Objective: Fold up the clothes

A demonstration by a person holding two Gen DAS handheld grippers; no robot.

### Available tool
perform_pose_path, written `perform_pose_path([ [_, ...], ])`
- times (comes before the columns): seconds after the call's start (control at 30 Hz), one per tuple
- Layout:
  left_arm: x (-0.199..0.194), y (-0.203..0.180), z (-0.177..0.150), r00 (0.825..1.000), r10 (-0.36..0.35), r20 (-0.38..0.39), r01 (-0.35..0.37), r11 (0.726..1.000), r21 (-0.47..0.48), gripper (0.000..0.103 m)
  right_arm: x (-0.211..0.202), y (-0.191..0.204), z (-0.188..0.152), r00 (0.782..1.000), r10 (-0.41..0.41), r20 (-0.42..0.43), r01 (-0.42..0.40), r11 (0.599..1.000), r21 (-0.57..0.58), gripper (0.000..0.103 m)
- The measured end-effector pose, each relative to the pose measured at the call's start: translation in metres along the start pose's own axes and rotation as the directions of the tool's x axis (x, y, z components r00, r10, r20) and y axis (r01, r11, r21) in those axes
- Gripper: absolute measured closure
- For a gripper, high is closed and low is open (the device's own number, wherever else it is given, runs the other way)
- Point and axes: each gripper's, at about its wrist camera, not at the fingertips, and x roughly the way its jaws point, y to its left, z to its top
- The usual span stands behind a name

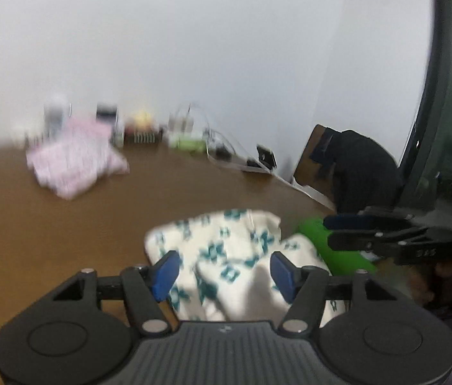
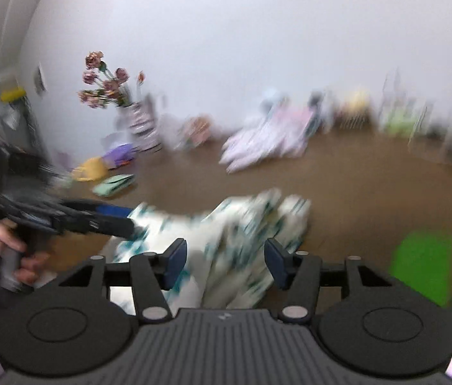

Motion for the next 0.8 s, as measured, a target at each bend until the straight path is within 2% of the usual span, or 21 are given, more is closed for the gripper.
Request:
perform_pose_path([
  [0.03,0.001,-0.009,0.001,1.000,0.000,0.010,-0.001,0.999,0.038,0.046,-0.002,0.007,0.002,1.000,-0.001,0.030,0.002,0.999,-0.034,0.051],
  [0.1,0.017,-0.022,-0.002,0.999,0.007,-0.035,-0.003,0.994,0.106,0.055,0.002,0.020,0.002,0.999,0.037,0.030,-0.034,0.996,-0.087,0.059],
  [0.2,0.045,-0.025,-0.019,0.992,0.055,-0.117,-0.034,0.984,0.173,0.061,0.034,0.028,-0.014,0.997,0.016,-0.076,-0.025,0.994,-0.109,0.063],
  [0.27,0.050,-0.016,-0.026,0.991,0.042,-0.129,-0.024,0.990,0.139,0.058,0.052,0.022,-0.027,0.989,0.004,-0.149,-0.014,0.998,-0.064,0.064],
  [0.37,0.046,-0.001,-0.029,0.994,-0.015,-0.111,0.020,0.999,0.040,0.057,0.055,0.020,-0.024,0.985,0.011,-0.172,-0.020,0.998,-0.053,0.064],
  [0.4,0.042,0.003,-0.029,0.995,-0.031,-0.099,0.033,0.999,0.015,0.057,0.053,0.021,-0.022,0.986,0.012,-0.167,-0.023,0.998,-0.064,0.063],
  [0.47,0.022,0.003,-0.022,0.999,-0.034,-0.030,0.035,0.999,0.028,0.055,0.044,0.022,-0.014,0.991,0.011,-0.134,-0.022,0.996,-0.085,0.063],
  [0.53,0.007,0.007,-0.013,0.999,-0.018,0.041,0.017,1.000,0.022,0.046,0.032,0.019,-0.007,0.996,0.008,-0.086,-0.014,0.997,-0.074,0.063],
  [0.6,0.000,0.008,-0.009,0.998,-0.015,0.055,0.014,1.000,0.018,0.048,0.025,0.016,0.000,0.999,0.006,-0.050,-0.009,0.998,-0.061,0.063],
  [0.7,0.006,0.000,-0.016,0.998,-0.060,0.022,0.058,0.997,0.054,0.049,0.036,0.019,0.000,0.998,0.009,-0.067,-0.013,0.998,-0.060,0.063],
  [0.8,0.036,-0.013,-0.030,0.997,-0.019,-0.074,0.029,0.990,0.138,0.058,0.057,0.024,-0.019,0.987,-0.026,-0.158,0.015,0.997,-0.072,0.063],
])
